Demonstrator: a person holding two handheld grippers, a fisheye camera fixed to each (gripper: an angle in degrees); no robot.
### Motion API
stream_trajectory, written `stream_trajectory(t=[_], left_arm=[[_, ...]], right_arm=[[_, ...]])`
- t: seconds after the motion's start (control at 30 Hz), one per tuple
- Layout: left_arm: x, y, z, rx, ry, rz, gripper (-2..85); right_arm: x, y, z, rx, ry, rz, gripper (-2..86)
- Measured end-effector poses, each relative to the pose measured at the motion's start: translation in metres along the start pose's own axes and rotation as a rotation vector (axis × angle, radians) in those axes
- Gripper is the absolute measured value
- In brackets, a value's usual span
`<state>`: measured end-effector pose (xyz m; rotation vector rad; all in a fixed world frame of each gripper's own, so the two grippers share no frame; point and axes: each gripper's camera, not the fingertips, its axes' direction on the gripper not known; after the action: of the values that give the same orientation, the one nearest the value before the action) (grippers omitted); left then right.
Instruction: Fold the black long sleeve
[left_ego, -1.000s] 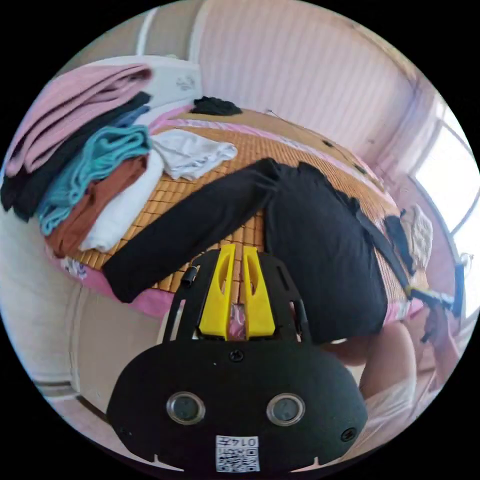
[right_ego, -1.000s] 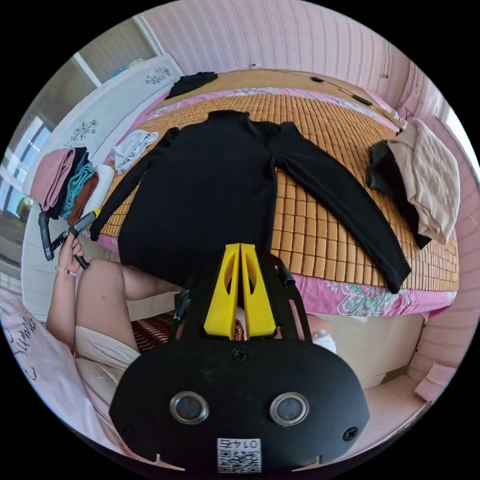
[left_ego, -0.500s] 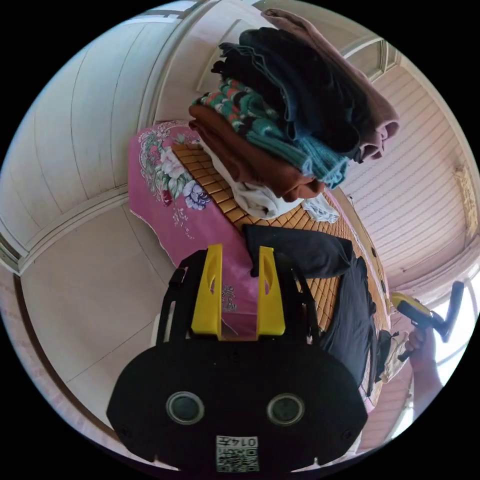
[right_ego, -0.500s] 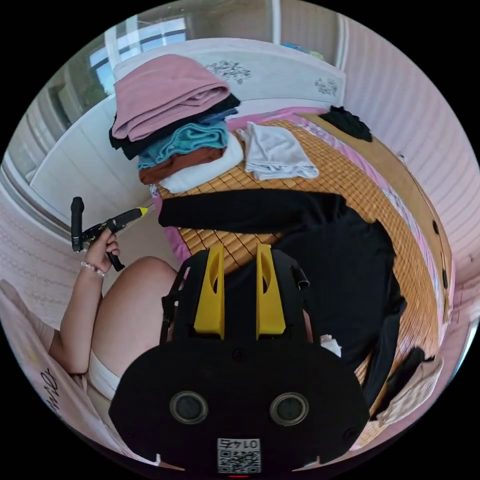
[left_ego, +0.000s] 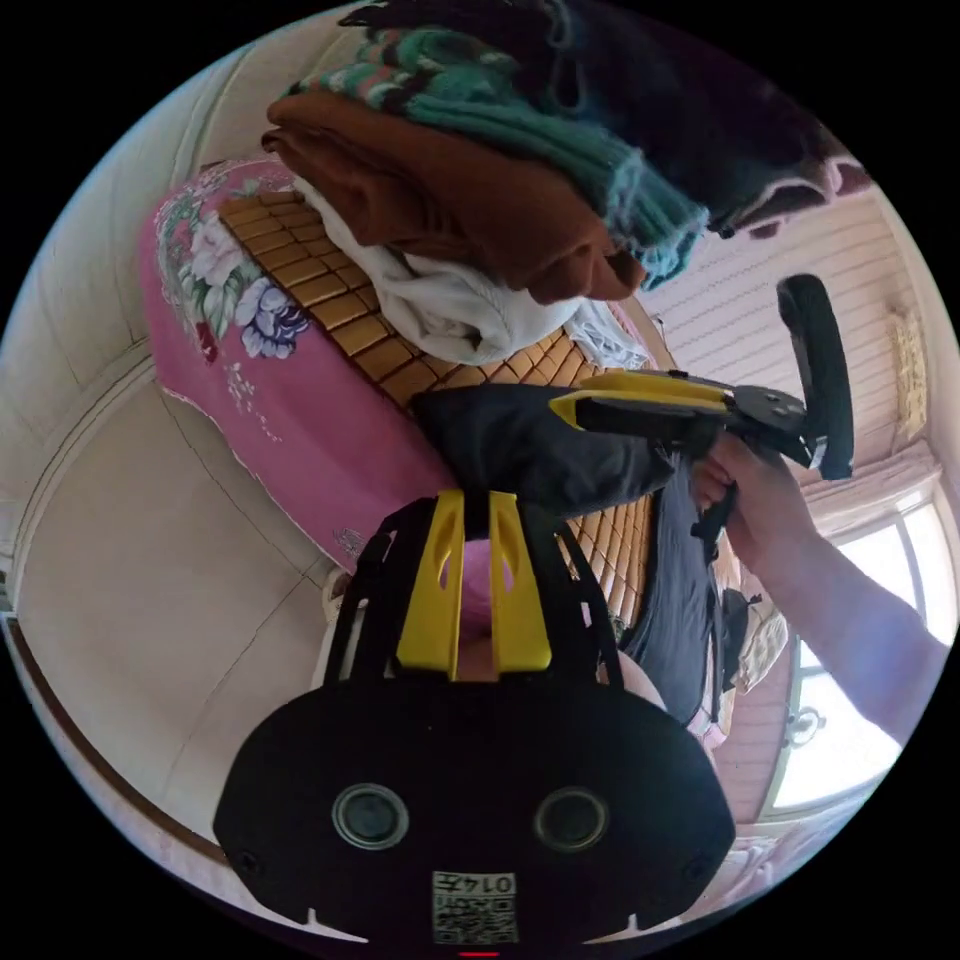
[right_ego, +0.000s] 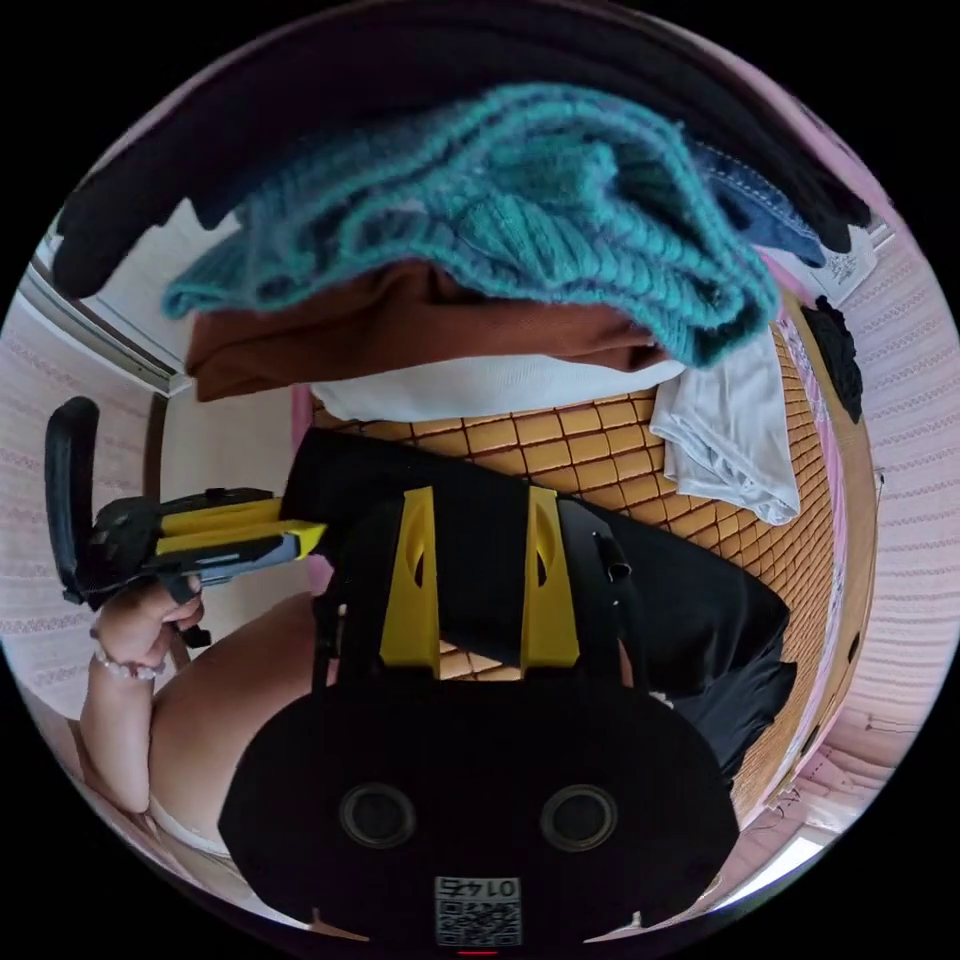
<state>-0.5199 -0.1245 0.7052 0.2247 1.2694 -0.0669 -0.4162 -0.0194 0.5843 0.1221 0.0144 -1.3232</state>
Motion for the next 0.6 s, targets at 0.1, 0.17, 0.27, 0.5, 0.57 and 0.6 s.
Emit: stream_trajectory(t=[0.1, 0.17, 0.27, 0.5, 0.57, 0.6], left_arm=[[0.001, -0.005, 0.002, -0.024, 0.006, 0.003, 0.9], [0.001, -0.006, 0.004, -0.023, 0.022, -0.001, 0.1], [0.005, -0.007, 0.006, -0.023, 0.016, -0.002, -0.6], [0.034, -0.003, 0.006, 0.016, -0.039, 0.055, -0.9], [0.041, -0.001, 0.005, 0.052, -0.033, 0.061, -0.9], [0.049, 0.002, 0.003, 0.093, -0.04, 0.091, -0.9]], right_arm=[[0.002, 0.003, 0.011, 0.002, 0.001, -0.026, 6.1], [0.003, 0.004, 0.013, 0.011, -0.043, -0.039, 3.9], [0.007, 0.006, 0.013, 0.007, -0.057, -0.027, 1.4], [0.026, 0.029, 0.0, 0.067, -0.094, 0.007, -0.1], [0.038, 0.041, -0.009, 0.112, -0.13, 0.051, -0.2], [0.047, 0.051, -0.018, 0.154, -0.151, 0.083, -0.2]])
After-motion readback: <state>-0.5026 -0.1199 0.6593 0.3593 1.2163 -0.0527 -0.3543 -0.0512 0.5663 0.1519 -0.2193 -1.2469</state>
